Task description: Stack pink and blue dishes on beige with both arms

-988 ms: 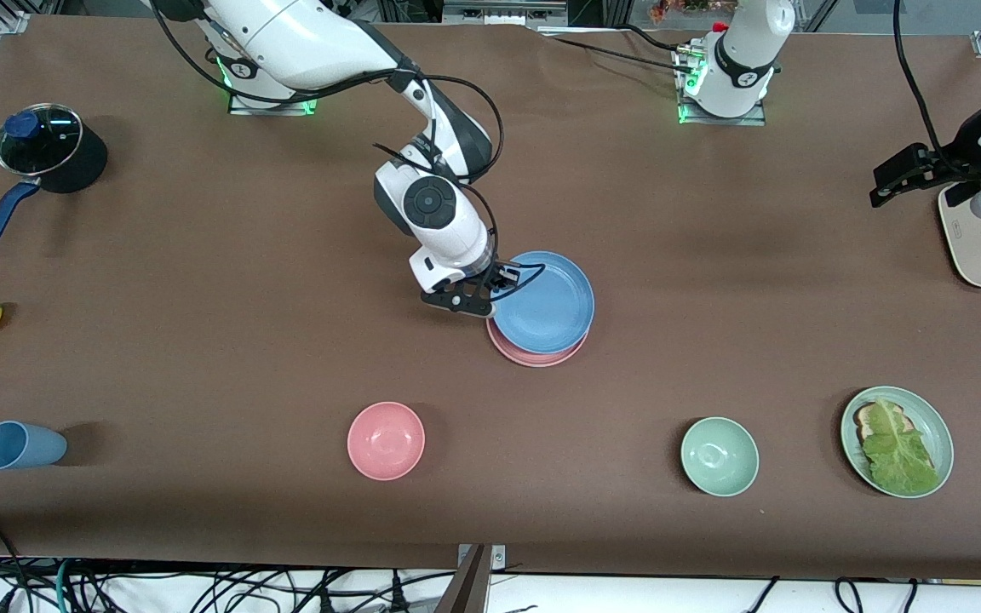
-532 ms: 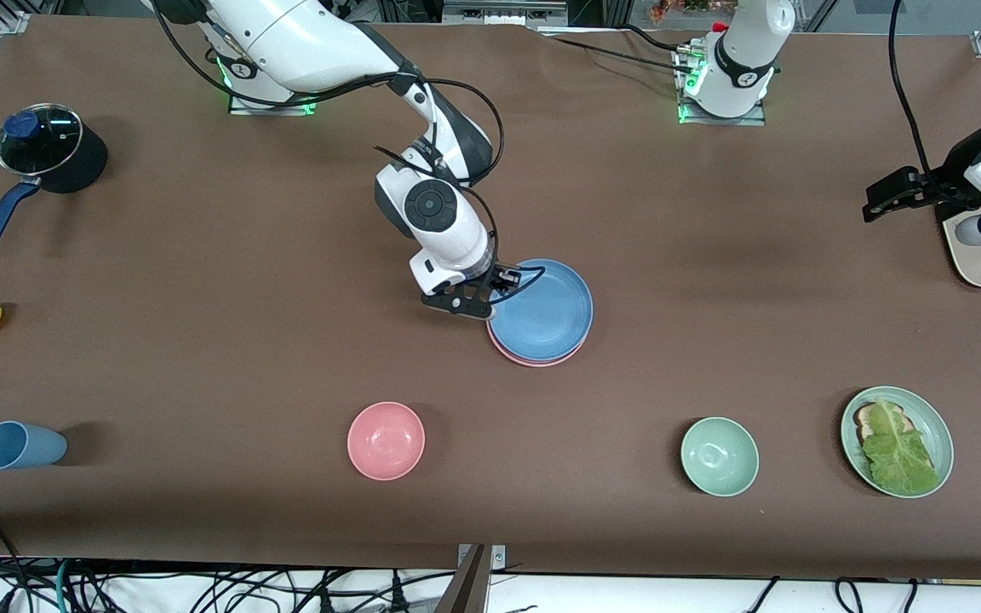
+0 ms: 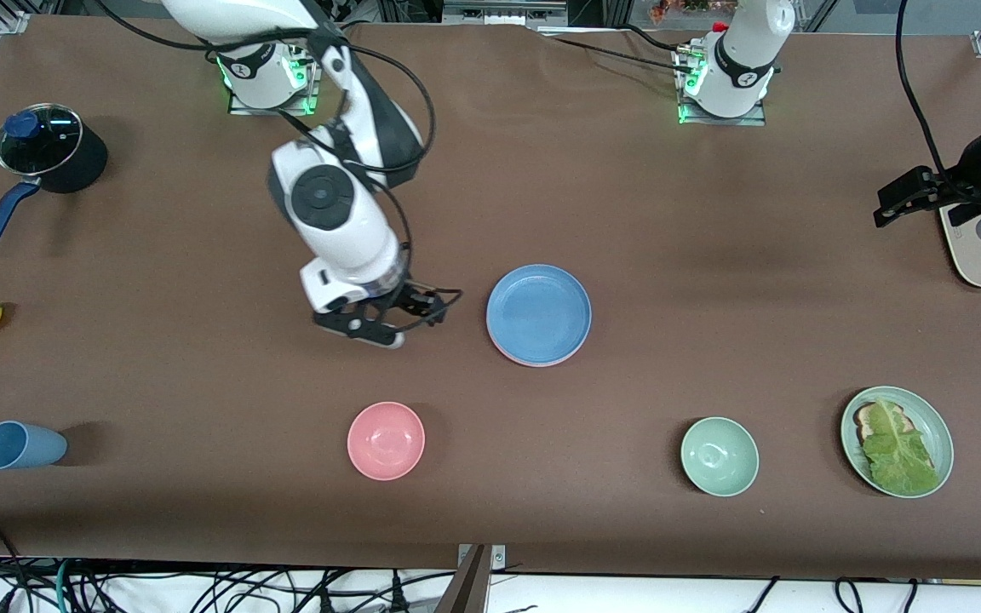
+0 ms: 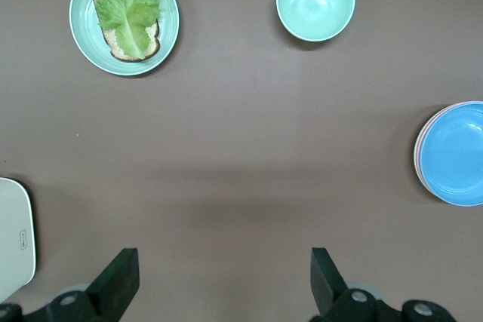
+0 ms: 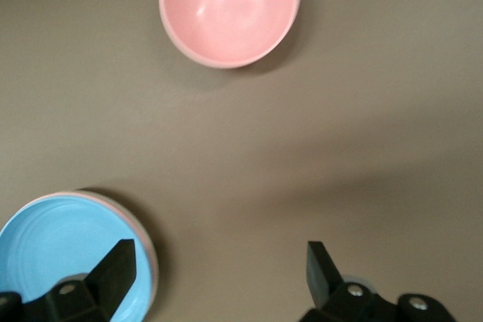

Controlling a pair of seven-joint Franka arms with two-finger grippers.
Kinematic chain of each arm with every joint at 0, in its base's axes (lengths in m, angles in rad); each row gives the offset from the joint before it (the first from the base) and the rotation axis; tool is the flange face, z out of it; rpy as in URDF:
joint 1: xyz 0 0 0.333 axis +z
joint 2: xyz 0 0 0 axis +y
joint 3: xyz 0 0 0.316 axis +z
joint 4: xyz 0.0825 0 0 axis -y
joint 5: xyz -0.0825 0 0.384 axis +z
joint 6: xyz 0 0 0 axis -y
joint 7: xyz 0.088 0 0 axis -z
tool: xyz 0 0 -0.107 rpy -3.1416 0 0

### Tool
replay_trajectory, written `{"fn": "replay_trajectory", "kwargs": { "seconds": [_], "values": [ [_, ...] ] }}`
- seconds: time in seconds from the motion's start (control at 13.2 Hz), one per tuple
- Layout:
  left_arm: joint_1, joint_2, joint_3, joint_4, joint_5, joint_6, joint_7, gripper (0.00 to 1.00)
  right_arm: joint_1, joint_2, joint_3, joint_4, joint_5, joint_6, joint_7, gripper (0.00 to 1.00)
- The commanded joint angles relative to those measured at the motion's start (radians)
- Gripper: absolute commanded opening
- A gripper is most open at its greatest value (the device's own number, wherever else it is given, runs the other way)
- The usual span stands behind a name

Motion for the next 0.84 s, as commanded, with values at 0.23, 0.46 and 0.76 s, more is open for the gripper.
{"fn": "replay_trajectory", "kwargs": {
  "seconds": [0.23,0.46,0.76],
  "values": [
    [-0.001,0.017,0.001,0.032,-0.010,-0.003,0.023,1.00,-0.136,-0.128,-0.069,0.002,0.013,-0.231,-0.354,1.00],
    [0.005,0.015,0.001,0.032,-0.017,-0.005,0.026,1.00,-0.138,-0.231,-0.155,0.005,0.010,-0.374,-0.480,1.00],
    [0.002,0.029,0.002,0.050,-0.014,0.000,0.026,1.00,-0.438,-0.398,0.099,-0.012,-0.058,-0.584,-0.540,1.00]
  ]
}}
